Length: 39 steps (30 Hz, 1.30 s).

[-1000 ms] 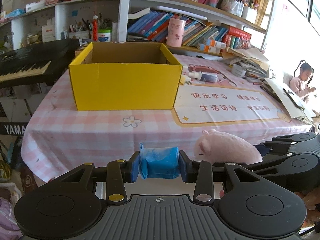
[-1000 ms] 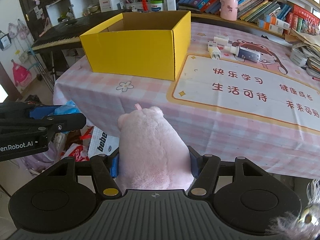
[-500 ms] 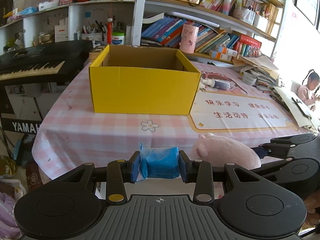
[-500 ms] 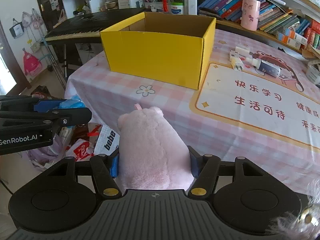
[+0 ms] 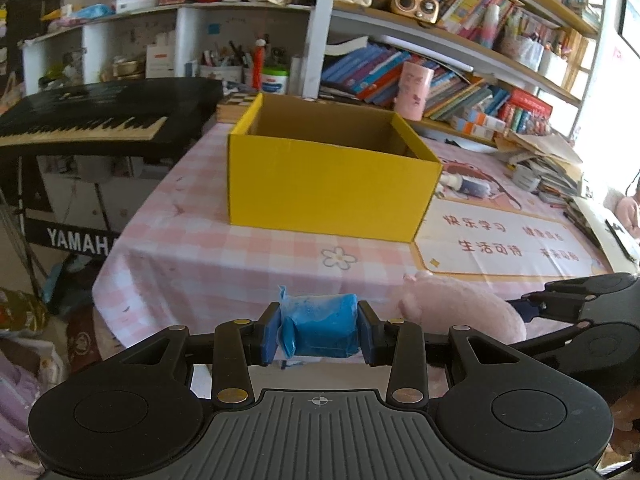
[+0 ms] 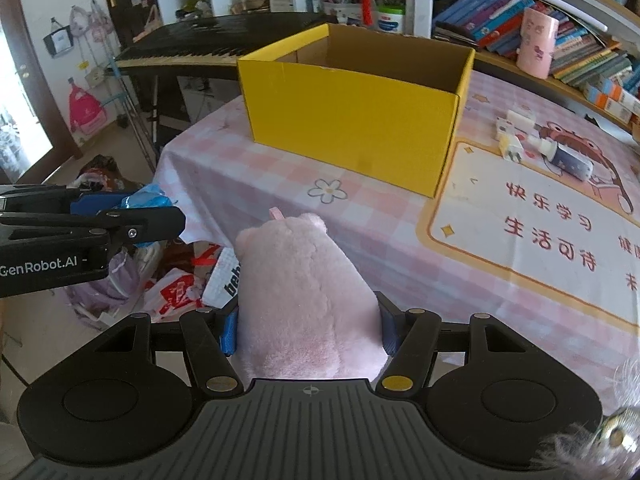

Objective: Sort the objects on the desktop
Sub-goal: 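Carry the pig and blue block with both grippers over the yellow box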

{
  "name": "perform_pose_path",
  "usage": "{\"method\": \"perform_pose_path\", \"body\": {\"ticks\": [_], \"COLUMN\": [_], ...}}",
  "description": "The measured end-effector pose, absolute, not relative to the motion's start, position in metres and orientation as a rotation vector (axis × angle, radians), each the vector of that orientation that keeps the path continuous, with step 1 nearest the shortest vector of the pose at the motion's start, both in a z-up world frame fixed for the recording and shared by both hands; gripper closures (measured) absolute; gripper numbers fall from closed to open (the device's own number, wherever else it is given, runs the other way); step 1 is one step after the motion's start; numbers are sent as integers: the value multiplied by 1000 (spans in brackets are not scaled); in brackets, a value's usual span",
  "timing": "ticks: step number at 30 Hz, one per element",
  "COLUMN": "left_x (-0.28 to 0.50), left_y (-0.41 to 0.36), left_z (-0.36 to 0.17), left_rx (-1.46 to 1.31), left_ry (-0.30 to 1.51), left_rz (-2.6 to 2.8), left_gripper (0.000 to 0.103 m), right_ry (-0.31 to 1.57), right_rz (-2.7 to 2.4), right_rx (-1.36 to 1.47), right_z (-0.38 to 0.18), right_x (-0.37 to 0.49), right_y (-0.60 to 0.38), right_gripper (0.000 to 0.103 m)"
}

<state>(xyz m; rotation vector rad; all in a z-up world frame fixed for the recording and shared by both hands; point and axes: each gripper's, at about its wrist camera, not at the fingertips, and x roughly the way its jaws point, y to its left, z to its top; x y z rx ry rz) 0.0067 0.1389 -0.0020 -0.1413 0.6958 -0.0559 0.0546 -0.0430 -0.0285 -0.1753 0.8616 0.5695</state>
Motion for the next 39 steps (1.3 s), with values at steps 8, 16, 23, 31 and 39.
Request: {"method": "perform_pose_path", "body": {"ticks": [8,16,23,31,39], "left_x": [13,37,79,140,201], "left_y": [147,151,147,137,127], "left_z": [7,35,56,67,57], "left_rx": [-149,-126,-77,-24,26], "left_ry": [664,581,514,467,522], "left_rz": [-33,-32,-58,-70,-48], "left_gripper": [66,66,66,66,66], "right_ry": [836,761,664,570,560], "right_rz": [595,600,588,577,601], "right_rx": [-148,-120,-93,-97,-135], "right_z": [-17,11,42,66,64], "right_x": [68,92,129,189,254], "right_y": [-36,-39,-48,-55,-58], "right_gripper": [43,43,43,43,43]}}
